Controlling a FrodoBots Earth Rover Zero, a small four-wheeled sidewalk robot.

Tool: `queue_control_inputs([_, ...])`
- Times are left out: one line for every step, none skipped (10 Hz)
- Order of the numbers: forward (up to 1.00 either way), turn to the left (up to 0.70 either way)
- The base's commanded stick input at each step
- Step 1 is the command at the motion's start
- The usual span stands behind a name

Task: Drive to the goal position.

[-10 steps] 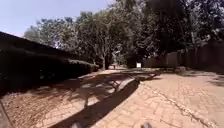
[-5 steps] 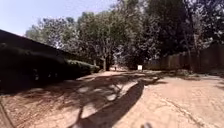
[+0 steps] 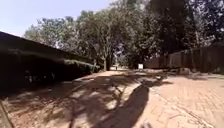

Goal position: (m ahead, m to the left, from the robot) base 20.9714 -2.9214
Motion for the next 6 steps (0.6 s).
queue_control_inputs([0.70,0.00])
queue_control_inputs([0.70,0.00])
queue_control_inputs([0.70,0.00])
queue_control_inputs([0.70,0.00])
queue_control_inputs([0.70,0.00])
queue_control_inputs([0.70,0.00])
